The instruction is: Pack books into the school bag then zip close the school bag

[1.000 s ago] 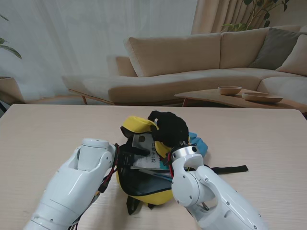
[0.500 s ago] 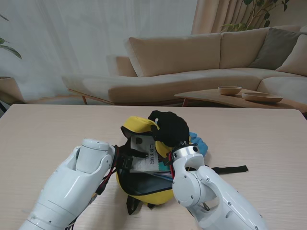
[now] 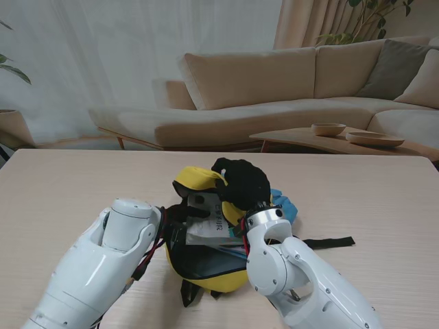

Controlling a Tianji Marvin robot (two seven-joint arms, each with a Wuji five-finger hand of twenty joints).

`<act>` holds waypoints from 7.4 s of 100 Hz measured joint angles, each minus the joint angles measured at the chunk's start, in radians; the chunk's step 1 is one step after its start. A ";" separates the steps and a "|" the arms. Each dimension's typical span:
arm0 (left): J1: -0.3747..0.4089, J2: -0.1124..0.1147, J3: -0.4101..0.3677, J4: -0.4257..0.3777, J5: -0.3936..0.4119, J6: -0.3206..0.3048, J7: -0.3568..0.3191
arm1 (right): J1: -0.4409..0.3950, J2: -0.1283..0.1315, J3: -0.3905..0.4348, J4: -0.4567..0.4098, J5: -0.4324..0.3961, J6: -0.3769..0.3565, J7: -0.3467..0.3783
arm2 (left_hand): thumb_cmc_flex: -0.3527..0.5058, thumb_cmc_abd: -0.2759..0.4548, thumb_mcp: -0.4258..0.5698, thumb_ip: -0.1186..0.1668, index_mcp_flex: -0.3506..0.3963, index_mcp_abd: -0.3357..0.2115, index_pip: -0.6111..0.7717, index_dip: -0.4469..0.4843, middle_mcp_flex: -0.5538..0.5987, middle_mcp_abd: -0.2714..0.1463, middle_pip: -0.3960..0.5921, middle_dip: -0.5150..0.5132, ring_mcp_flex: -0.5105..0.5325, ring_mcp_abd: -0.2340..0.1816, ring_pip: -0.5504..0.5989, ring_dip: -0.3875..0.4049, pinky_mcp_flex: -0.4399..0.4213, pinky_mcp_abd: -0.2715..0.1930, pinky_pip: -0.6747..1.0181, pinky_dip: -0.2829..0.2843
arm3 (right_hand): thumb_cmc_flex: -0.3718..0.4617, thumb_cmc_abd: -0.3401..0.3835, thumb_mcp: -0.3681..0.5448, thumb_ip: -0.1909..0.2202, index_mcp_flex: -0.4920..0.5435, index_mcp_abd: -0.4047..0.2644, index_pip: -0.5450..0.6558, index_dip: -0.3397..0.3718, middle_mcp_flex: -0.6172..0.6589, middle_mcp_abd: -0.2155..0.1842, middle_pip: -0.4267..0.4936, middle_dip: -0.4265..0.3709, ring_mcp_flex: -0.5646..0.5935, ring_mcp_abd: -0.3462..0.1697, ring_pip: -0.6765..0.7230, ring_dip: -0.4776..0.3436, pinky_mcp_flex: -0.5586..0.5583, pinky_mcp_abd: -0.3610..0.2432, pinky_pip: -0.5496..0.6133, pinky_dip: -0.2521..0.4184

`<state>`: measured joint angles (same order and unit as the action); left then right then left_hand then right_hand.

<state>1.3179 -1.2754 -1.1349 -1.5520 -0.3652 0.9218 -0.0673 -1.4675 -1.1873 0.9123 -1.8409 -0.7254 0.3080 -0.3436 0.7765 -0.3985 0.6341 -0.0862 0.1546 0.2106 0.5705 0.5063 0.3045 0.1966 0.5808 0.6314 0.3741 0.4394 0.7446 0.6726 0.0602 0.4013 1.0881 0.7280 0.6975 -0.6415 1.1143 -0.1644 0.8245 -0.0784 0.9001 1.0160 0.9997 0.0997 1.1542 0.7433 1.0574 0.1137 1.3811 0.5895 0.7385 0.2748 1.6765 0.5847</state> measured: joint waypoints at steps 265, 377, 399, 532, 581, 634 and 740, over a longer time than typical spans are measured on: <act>0.032 0.135 0.041 -0.190 0.362 0.028 -0.147 | 0.000 -0.003 0.014 0.007 0.032 -0.015 -0.013 | 0.033 0.110 -0.159 0.019 0.035 0.111 -0.177 -0.185 0.037 0.116 -0.221 -0.162 -0.012 -0.003 -0.282 -0.086 0.066 0.006 -0.086 -0.126 | 0.000 0.000 0.000 0.000 0.000 0.000 0.000 0.000 0.000 0.000 0.000 0.002 0.000 0.001 0.000 0.000 0.000 0.000 0.000 0.000; 0.411 0.176 -0.238 -0.532 0.774 -0.306 -0.100 | -0.066 0.068 0.073 -0.029 0.103 -0.205 0.319 | 0.022 0.106 -0.160 0.019 0.049 0.041 -0.127 -0.171 0.037 0.102 -0.280 -0.174 -0.094 -0.040 -0.416 -0.122 -0.082 0.005 -0.239 -0.150 | 0.000 0.000 0.000 0.000 0.000 0.000 0.000 0.001 0.000 0.000 -0.011 0.002 -0.001 0.016 -0.002 0.000 -0.013 0.001 0.000 0.000; 0.430 0.191 -0.257 -0.539 0.841 -0.355 -0.146 | -0.074 0.101 0.061 -0.031 0.076 -0.233 0.446 | 0.010 0.106 -0.161 0.019 0.067 0.030 -0.133 -0.171 0.037 0.090 -0.291 -0.175 -0.134 -0.053 -0.446 -0.127 -0.104 -0.001 -0.284 -0.150 | 0.000 0.004 0.000 0.000 -0.002 0.000 0.000 0.001 0.000 0.000 -0.021 -0.008 -0.039 0.026 -0.013 0.000 -0.018 0.001 0.000 0.000; 0.456 0.223 -0.331 -0.438 1.166 -0.709 -0.241 | -0.235 0.141 0.128 -0.057 -0.058 -0.400 0.449 | 0.009 0.106 -0.161 0.019 0.078 -0.084 -0.127 -0.124 0.027 0.005 -0.326 -0.176 -0.169 -0.103 -0.515 -0.147 -0.135 -0.028 -0.431 -0.125 | -0.348 0.135 -0.178 0.095 -0.370 0.038 -0.291 -0.511 -0.486 -0.014 -0.436 -0.368 -0.489 -0.030 -0.869 -0.243 -0.454 0.002 -0.482 -0.170; 0.407 0.229 -0.325 -0.359 1.180 -0.736 -0.233 | 0.041 0.118 -0.083 0.054 -0.154 -0.088 0.394 | 0.009 0.106 -0.161 0.019 0.078 -0.097 -0.114 -0.111 0.027 0.000 -0.326 -0.176 -0.181 -0.114 -0.524 -0.148 -0.137 -0.028 -0.455 -0.115 | -0.398 0.150 -0.173 0.095 -0.513 0.022 -0.377 -0.564 -0.644 -0.041 -0.541 -0.412 -0.696 -0.090 -1.068 -0.335 -0.662 -0.031 -0.719 -0.304; 0.416 0.228 -0.325 -0.359 1.168 -0.742 -0.217 | 0.234 0.132 -0.276 0.243 -0.176 0.024 0.599 | 0.008 0.106 -0.161 0.019 0.078 -0.097 -0.114 -0.111 0.027 -0.009 -0.326 -0.176 -0.181 -0.114 -0.524 -0.148 -0.137 -0.029 -0.466 -0.113 | -0.393 0.160 -0.333 0.103 -0.689 -0.101 -0.548 -0.597 -0.810 -0.158 -0.796 -0.536 -0.855 -0.055 -1.263 -0.413 -0.812 -0.068 -0.938 -0.482; 0.315 0.241 -0.160 -0.169 1.165 -0.752 -0.159 | 0.149 0.172 -0.024 0.287 -0.231 -0.478 0.623 | -0.028 0.079 -0.086 0.019 0.078 -0.197 -0.038 -0.074 0.027 -0.034 -0.298 -0.176 -0.181 -0.138 -0.525 -0.148 -0.129 -0.030 -0.467 -0.068 | -0.269 -0.148 0.048 0.033 -0.697 -0.226 -0.716 -0.329 -0.756 -0.294 -0.797 -0.527 -0.799 -0.213 -1.232 -0.427 -0.674 -0.228 -1.044 -0.518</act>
<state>1.6328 -1.0344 -1.2951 -1.7210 0.8002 0.1700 -0.2264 -1.3181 -1.0152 0.8878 -1.5544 -0.9564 -0.1703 0.2795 0.7485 -0.3198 0.5478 -0.0669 0.2330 0.0137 0.5324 0.4323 0.3312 0.1626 0.2830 0.4553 0.1933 0.3011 0.2200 0.5247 -0.0688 0.3711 0.6215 0.6603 0.4281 -0.7899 1.1627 -0.1312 0.1274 -0.3048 0.1843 0.6871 0.2438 -0.1941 0.3575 0.2163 0.2580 -0.0990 0.1492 0.1629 0.0647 0.0471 0.6320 0.0672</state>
